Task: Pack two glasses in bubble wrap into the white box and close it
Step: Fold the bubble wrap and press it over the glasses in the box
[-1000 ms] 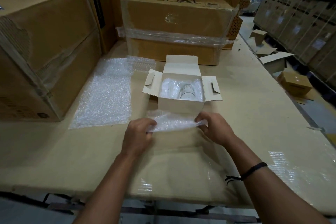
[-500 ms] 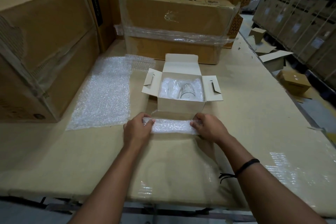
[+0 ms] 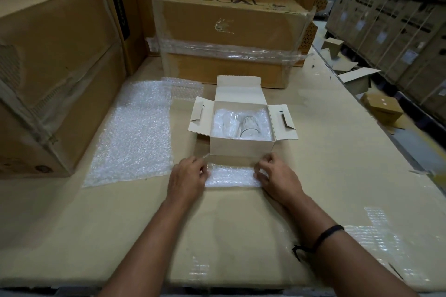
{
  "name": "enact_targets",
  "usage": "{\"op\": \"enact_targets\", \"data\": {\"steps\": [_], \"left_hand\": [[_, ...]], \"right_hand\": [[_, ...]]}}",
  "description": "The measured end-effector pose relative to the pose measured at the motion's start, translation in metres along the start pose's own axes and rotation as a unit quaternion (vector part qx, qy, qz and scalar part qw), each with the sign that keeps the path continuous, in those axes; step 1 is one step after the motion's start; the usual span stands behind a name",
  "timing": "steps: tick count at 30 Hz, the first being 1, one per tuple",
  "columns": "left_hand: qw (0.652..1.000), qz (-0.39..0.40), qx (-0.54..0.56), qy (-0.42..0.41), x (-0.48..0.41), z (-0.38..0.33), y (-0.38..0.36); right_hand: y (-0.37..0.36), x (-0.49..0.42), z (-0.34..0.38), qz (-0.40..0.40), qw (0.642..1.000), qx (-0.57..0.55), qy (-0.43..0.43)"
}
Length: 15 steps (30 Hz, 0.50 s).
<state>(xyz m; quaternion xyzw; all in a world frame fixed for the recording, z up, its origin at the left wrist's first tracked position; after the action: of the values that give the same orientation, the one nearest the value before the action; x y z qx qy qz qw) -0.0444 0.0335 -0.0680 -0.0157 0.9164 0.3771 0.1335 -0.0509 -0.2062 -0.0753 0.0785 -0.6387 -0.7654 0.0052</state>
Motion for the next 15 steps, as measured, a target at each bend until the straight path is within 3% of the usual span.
{"op": "enact_targets", "data": {"steps": [3,8,12,15], "left_hand": [[0.997,0.075,0.002,-0.013,-0.002,0.006,0.0],[0.97,0.221,-0.094,-0.035,0.001,0.014,-0.007],[0.975,0.193,-0.098,-0.049,-0.007,0.009,-0.004],[0.98,0.159,-0.098,-0.065,-0.013,0.007,-0.001]], "right_hand": [[0.004,0.002,-0.003,0.007,1.0,-0.02,0.023],[0.006,0.002,-0.01,0.168,0.984,-0.02,0.053],[0.005,-0.004,-0.008,0.191,0.981,0.01,0.035],[0.008,-0.006,-0.003,0.161,0.985,0.057,0.024]]}}
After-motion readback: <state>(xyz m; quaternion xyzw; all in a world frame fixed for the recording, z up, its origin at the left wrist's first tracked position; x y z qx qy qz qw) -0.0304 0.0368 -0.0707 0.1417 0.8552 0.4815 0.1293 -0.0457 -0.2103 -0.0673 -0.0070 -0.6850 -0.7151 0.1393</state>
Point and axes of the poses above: each hand's wrist, its own x-axis away from the middle knuckle, its own y-axis out of the back of the hand, z = x × y, the point moved 8 cm from there along -x, towards the middle knuckle, and after that the axes turned 13 degrees about x, right-handed, at the moved point
